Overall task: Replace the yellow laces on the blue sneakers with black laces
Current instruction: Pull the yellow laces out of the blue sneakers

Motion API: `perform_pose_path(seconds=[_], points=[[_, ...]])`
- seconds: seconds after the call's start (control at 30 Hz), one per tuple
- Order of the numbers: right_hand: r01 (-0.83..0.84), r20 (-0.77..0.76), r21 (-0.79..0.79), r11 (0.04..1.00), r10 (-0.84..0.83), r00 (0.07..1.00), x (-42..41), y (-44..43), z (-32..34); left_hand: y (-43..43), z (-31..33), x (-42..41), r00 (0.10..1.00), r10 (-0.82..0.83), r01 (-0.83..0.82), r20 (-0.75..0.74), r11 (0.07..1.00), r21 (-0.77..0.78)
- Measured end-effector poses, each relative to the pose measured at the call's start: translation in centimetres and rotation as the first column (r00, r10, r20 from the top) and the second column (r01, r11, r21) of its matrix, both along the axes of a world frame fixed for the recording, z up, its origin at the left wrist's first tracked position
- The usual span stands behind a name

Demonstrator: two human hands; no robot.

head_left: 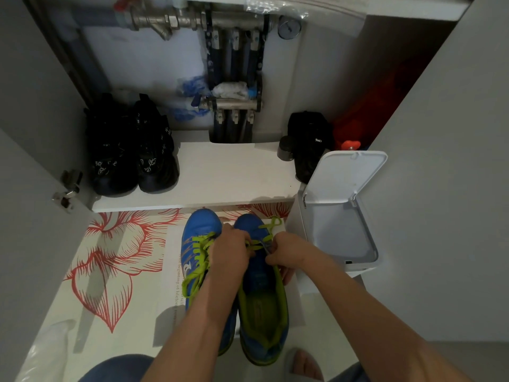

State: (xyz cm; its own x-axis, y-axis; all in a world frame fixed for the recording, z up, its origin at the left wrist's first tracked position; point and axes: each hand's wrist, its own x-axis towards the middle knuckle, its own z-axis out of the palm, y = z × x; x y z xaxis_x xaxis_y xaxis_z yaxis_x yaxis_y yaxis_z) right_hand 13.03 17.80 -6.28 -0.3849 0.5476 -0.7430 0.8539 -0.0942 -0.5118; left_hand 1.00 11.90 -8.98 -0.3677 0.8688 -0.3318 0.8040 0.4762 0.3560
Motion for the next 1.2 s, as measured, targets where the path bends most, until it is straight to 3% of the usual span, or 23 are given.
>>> perform_pose_path(seconds=[0.07,0.17,0.2,0.27,0.3,0.33,0.4,0.47,0.5,0.57,0.67,0.77,0.83,0.97,1.0,1.07,1.13,1.2], points=[[-0.005,0.0,0.001,1.0,0.005,1.0,0.0,0.0,0.0,0.3,-0.1,0.0,1.0,0.006,-0.007,-0.027,1.0,-0.012],[-0.021,0.001,-0.006,1.0,0.021,1.0,0.1,0.0,0.2,0.4,-0.1,0.2,0.951,0.153,-0.208,0.268,0.959,0.19],[-0.024,0.002,-0.001,1.0,0.024,1.0,0.1,0.0,0.3,0.3,0.5,0.5,0.89,0.226,-0.352,0.397,0.892,0.283],[-0.026,0.006,0.011,1.0,0.026,1.0,0.0,0.1,0.3,0.3,2.6,0.1,0.672,0.323,-0.654,0.667,0.68,0.33],[-0.033,0.01,0.015,0.999,0.033,0.999,0.0,0.1,0.2,0.4,3.8,-0.4,0.569,0.32,-0.732,0.758,0.618,0.288],[-0.041,0.013,0.014,0.999,0.041,0.999,0.0,0.1,0.2,0.6,4.6,-1.0,0.545,0.297,-0.734,0.784,0.622,0.274],[-0.054,0.015,0.005,0.999,0.054,0.998,0.1,0.0,0.1,0.7,5.0,-2.0,0.708,0.303,-0.592,0.639,0.748,0.301],[-0.07,-0.013,0.093,0.993,0.072,0.997,-0.2,0.0,0.0,0.2,4.5,-1.9,0.908,0.369,-0.416,0.201,0.857,0.304],[-0.091,-0.035,0.224,0.97,0.101,0.994,-0.4,0.2,-0.3,-0.1,4.0,-1.7,0.925,0.377,-0.338,-0.05,0.875,0.347],[-0.132,-0.054,0.504,0.853,0.183,0.982,-1.0,0.5,-1.0,-0.5,3.9,-1.1,0.907,0.316,-0.211,-0.278,0.913,0.348],[-0.252,0.011,0.643,0.723,0.321,0.947,-2.0,0.4,-2.6,-0.8,4.2,-0.8,0.975,0.156,-0.147,-0.161,0.987,0.066],[-0.327,0.099,0.675,0.661,0.359,0.928,-2.4,0.0,-3.5,-1.2,3.4,-0.1,0.999,-0.009,0.001,-0.038,0.983,-0.183],[-0.319,0.102,0.687,0.653,0.348,0.932,-2.5,-0.1,-3.8,-1.6,2.9,0.7,0.995,-0.071,0.051,-0.076,0.968,-0.248],[-0.295,0.064,0.671,0.68,0.344,0.937,-2.7,0.2,-4.4,-1.7,2.6,0.7,0.99,-0.064,0.033,-0.126,0.972,-0.233],[-0.239,0.014,0.662,0.71,0.307,0.952,-2.7,0.3,-4.3,-1.7,2.5,0.7,0.989,-0.062,0.029,-0.135,0.971,-0.238],[0.032,-0.196,0.587,0.809,0.103,0.975,-2.8,0.6,-3.7,-1.9,2.7,0.7,0.986,-0.06,0.024,-0.154,0.975,-0.221],[0.391,-0.437,0.32,0.863,-0.232,0.869,-2.4,1.2,-2.7,-2.1,2.9,0.6,0.984,-0.066,0.033,-0.167,0.981,-0.193],[0.539,-0.501,0.129,0.833,-0.414,0.76,-2.1,1.7,-2.5,-2.3,2.8,0.6,0.985,-0.071,0.043,-0.159,0.984,-0.173]])
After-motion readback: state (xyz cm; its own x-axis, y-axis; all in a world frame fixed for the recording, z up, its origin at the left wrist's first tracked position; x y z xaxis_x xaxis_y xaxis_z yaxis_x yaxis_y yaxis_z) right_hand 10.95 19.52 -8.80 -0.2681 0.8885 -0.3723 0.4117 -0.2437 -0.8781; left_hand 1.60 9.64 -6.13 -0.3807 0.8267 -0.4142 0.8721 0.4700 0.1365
